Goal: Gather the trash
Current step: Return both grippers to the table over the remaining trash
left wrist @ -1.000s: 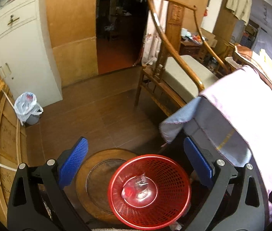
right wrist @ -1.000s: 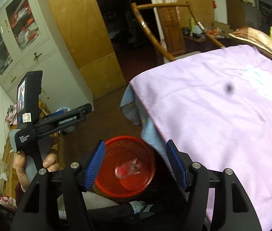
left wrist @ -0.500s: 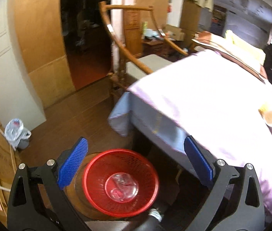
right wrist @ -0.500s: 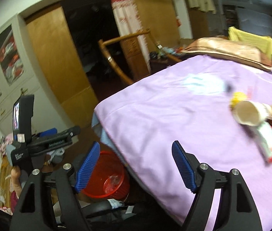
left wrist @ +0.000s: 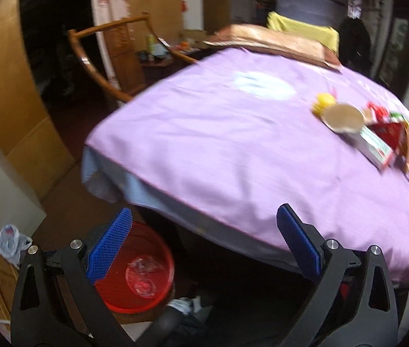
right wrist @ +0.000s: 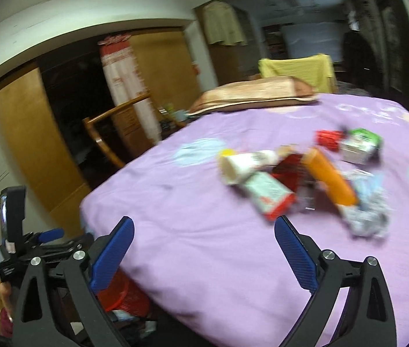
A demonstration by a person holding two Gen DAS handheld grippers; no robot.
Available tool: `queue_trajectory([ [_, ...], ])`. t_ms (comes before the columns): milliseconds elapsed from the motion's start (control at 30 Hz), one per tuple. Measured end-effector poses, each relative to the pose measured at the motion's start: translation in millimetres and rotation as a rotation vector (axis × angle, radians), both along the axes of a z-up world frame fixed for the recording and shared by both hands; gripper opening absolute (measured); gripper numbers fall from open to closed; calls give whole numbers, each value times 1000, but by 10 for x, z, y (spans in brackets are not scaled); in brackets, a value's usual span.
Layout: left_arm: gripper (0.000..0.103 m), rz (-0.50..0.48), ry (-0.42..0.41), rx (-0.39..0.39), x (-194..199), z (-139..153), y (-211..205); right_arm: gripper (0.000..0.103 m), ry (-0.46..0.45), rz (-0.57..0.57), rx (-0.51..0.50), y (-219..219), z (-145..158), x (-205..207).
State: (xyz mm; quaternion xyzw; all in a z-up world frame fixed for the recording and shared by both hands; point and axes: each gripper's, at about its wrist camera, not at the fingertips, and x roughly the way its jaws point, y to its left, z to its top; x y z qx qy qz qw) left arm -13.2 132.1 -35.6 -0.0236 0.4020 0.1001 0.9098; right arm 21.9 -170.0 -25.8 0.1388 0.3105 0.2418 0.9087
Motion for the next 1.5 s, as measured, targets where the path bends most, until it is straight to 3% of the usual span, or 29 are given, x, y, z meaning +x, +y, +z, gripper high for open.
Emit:
queue_trajectory([
  [433, 96, -235, 112, -35, 672, -290, -963, 96, 95, -281, -64, -947, -489, 256],
  [833, 96, -370, 97, -36, 1419, -149, -1800, 97, 99, -409, -253, -1129, -528, 529],
  [1033, 96, -381, 103, -67, 1732, -141, -2043, 98, 180, -390, -168, -1258, -632, 662],
  [1167, 96, -374, 118, -75, 1899, -195, -2117, 98, 195, -374, -185, -1214, -657, 673],
  [1300, 96, -336, 127, -19, 1951, -267, -2045, 98, 182, -373, -223, -1141, -637, 669],
  [1500, 96, -252, 95, 64, 1688, -257, -1457, 97, 162, -363, -236, -1103, -619, 622],
])
